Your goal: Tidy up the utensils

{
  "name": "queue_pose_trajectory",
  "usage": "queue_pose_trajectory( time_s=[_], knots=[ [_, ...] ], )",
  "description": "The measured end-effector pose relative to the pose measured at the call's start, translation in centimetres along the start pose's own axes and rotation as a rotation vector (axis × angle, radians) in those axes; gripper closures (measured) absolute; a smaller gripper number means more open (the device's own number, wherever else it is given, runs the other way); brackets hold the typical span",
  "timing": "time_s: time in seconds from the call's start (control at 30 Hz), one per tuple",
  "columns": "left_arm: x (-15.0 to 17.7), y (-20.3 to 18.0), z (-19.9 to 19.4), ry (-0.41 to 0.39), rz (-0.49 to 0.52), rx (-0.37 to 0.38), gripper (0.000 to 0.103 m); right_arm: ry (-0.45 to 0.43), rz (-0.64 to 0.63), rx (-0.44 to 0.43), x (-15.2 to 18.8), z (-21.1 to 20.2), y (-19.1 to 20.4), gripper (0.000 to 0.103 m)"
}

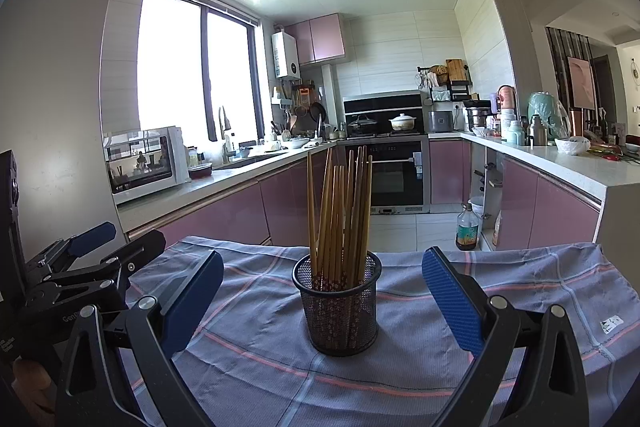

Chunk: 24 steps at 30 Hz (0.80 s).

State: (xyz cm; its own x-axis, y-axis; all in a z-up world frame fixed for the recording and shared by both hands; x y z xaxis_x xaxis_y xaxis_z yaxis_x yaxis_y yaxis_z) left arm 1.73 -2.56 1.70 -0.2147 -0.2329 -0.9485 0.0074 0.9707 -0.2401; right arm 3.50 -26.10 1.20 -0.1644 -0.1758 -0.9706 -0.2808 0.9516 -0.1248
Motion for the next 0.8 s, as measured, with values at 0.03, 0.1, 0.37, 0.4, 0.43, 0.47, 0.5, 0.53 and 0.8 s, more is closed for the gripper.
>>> queue_pose_trajectory(
  time_s=[0.03, 0.1, 0.37, 0.4, 0.43, 0.47, 0.5, 0.53, 0.8],
  knots=[
    [-0.1, 0.0, 0.1, 0.001, 0.0, 0.0, 0.006, 0.001, 0.0, -0.001, 0.0, 0.0, 0.0, 0.007],
    [0.0, 0.1, 0.0, -0.001, -0.004, -0.001, 0.006, 0.001, -0.001, -0.001, 0.0, 0.1, 0.0, 0.007],
    [0.3, -0.1, 0.1, 0.004, 0.001, -0.003, 0.006, 0.005, 0.002, -0.005, 0.1, 0.3, 0.0, 0.007],
    [0.2, -0.1, 0.1, 0.001, 0.005, -0.004, 0.006, 0.006, 0.002, -0.005, 0.1, 0.3, -0.1, 0.007],
    [0.3, -0.2, 0.1, -0.001, 0.012, -0.008, 0.006, 0.005, 0.002, -0.003, 0.1, 0.3, -0.1, 0.007],
    [0.4, -0.4, 0.2, 0.0, 0.018, -0.01, 0.006, 0.006, 0.002, -0.002, 0.1, 0.4, -0.1, 0.007],
    [0.5, -0.4, 0.2, 0.007, 0.019, -0.011, 0.006, 0.009, 0.001, -0.002, 0.1, 0.4, -0.1, 0.007],
    [0.6, -0.3, 0.3, 0.018, 0.015, -0.012, 0.006, 0.012, 0.0, -0.001, 0.2, 0.4, -0.2, 0.007],
    [1.8, 2.8, 4.1, 0.208, 0.007, -0.102, 0.006, 0.301, 0.004, 0.123, 4.5, 3.7, -5.7, 0.007]
  ],
)
Point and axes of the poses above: each gripper's, at about its wrist camera, not at the fingertips, and z roughly the way its jaws point, y to its left, x to its underside, the point moved 3 cm from there along z, roughly the way its jaws point, and after that the axes turned 14 degrees about -z, right-handed, at the moved point
